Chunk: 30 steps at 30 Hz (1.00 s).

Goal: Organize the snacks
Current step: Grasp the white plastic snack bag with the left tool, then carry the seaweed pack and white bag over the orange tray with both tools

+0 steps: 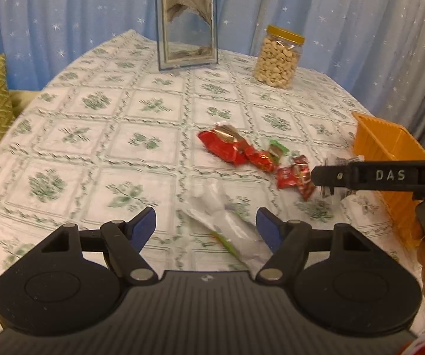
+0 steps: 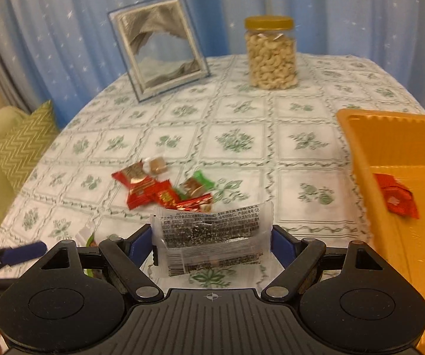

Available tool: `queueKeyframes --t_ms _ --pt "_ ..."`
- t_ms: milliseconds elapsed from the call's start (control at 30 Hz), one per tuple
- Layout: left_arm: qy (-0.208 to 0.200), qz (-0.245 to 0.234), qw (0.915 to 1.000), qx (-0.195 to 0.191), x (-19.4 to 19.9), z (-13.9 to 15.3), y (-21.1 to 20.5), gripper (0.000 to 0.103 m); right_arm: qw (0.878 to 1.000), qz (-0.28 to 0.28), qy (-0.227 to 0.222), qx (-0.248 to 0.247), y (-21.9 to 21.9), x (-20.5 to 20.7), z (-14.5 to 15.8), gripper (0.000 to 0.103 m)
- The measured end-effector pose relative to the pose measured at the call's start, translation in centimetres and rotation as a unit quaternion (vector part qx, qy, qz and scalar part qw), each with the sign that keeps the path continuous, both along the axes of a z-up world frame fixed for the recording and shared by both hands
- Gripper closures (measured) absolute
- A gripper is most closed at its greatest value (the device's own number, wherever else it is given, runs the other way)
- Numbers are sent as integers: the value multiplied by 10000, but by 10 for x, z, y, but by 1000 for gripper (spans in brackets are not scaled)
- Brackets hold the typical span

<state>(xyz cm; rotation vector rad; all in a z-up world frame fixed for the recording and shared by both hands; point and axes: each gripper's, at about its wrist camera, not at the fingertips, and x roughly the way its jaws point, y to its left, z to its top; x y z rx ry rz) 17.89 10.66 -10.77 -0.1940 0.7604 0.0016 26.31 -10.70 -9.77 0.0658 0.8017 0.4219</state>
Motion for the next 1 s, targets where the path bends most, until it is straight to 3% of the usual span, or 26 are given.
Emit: queueKeyframes --t_ms 267,333,400,567,667,767,1000 --pt "259 124 9987 -419 11 -16 -9 33 9999 -112 59 99 -7 1 -1 21" --pt "278 151 9984 -478 14 -17 -8 37 9999 -97 41 81 -6 0 -1 21" --pt "278 46 9991 -328 16 -16 -10 51 9999 -102 46 88 -6 0 -1 21" --pt "268 -33 9992 -301 14 -15 -10 59 9999 -116 48 95 -6 0 -3 21" --pt "221 -319 9991 194 13 -11 -19 65 9999 -110 40 86 -5 -1 -3 21" --pt "438 -716 9943 656 8 -11 -29 65 9999 -93 -22 35 -4 -3 -2 21" --pt "226 -188 9995 100 13 -15 -14 65 9998 -150 -7 87 -3 -1 -2 21"
